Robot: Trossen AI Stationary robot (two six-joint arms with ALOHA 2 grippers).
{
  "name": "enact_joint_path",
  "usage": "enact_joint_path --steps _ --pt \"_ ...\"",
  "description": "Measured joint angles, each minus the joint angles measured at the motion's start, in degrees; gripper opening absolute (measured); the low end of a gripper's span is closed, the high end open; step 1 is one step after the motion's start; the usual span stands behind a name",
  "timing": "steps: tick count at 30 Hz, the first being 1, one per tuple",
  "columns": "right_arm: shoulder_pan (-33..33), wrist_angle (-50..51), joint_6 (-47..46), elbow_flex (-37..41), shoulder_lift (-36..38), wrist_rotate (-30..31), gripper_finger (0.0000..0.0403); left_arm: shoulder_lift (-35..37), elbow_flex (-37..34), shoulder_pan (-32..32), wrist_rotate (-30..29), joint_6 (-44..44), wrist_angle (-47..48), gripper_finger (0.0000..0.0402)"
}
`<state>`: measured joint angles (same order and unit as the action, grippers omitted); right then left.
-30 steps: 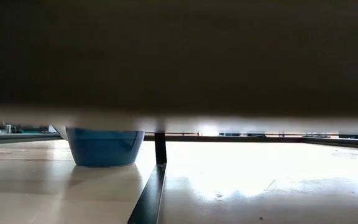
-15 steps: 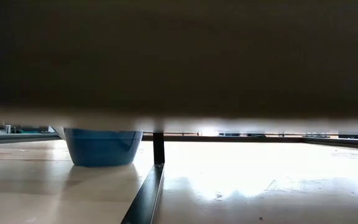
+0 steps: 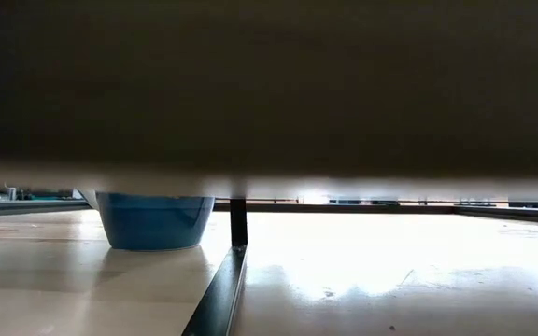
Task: Place coffee mugs
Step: Put the red patterned mug on the shelf, then put the yellow patterned mug on the shelf
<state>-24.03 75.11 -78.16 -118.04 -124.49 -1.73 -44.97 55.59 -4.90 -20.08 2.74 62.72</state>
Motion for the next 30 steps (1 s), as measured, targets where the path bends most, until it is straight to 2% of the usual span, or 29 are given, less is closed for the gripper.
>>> enact_joint_path --steps 10,18,23,26,30 --pt "0.05 2.16 0.64 -1.37 0.05 -1.84 0.0076 -0.01 0.00 0.00 0.00 0.00 0.01 0.0145" --pt "0.31 8.76 2.53 -10.74 0.12 1.75 0.0076 0.00 0.00 0.00 0.00 0.00 0.01 0.0145" --pt "0.65 8.28 8.40 -17.10 0.30 5.66 0.0076 0.00 0.00 -0.01 0.00 0.00 0.00 0.0145" --pt "1.73 3.73 16.65 -14.71 2.42 11.17 0.0076 -0.02 0.00 -0.01 0.01 0.15 0.01 0.0145" --pt "5.50 4.26 25.29 -14.51 2.64 16.35 0.0076 0.00 0.00 0.01 0.02 0.39 0.01 0.0145"
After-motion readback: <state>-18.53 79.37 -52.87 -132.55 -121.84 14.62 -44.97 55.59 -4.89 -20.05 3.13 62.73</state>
